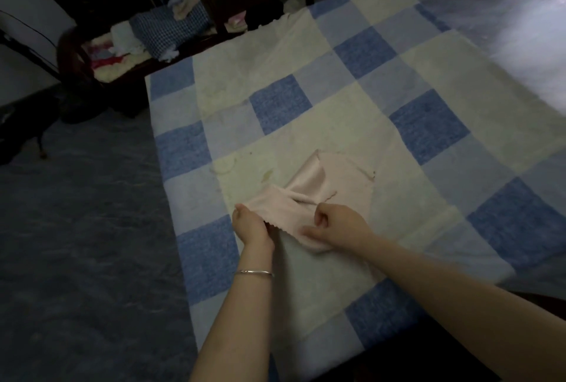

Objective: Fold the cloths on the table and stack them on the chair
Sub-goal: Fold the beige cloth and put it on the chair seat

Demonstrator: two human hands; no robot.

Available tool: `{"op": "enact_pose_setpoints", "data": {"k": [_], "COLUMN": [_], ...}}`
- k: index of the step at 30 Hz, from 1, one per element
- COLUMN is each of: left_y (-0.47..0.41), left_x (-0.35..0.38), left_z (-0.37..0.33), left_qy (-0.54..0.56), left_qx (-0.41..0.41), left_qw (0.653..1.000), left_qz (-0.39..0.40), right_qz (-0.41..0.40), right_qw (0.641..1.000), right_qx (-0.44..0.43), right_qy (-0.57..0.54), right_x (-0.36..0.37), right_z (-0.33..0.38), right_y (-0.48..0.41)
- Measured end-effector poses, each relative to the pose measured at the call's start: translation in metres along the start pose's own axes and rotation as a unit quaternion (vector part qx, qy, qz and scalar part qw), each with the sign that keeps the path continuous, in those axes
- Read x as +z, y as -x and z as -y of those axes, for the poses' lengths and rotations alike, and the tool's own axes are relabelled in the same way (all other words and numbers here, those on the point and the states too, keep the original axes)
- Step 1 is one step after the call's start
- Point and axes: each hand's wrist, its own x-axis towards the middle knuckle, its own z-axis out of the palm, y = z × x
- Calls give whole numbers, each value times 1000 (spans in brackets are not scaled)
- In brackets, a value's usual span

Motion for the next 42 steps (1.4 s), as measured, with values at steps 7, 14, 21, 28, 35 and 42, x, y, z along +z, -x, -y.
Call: {"op": "enact_pose_setpoints", "data": {"k": [7,14,21,28,35,42], "left_y": [-7,-4,-7,-22,7,23], "left_x": [1,1,-7,-16,-13,-11], "left_z": [1,2,17,61,33,34], "left_qy": [-4,-138,-313,-443,-333,-324], "left_qx": [7,-114,-125,16,21,-9], "left_qw": [999,982,922,879,930,932], "left_qz": [-39,60,189,176,152,162], "right_qz": [-46,-85,-46,-122,-149,-133], "right_qw": [982,965,973,978,985,986], "right_qx": [-63,-77,-47,-39,2,60], "right_qy": [174,235,220,167,91,-74], "right_x": [16,30,40,38,3,-13], "right_z": [5,18,18,5,-4,-5], "right_y": [7,6,6,-4,-34,-65]}}
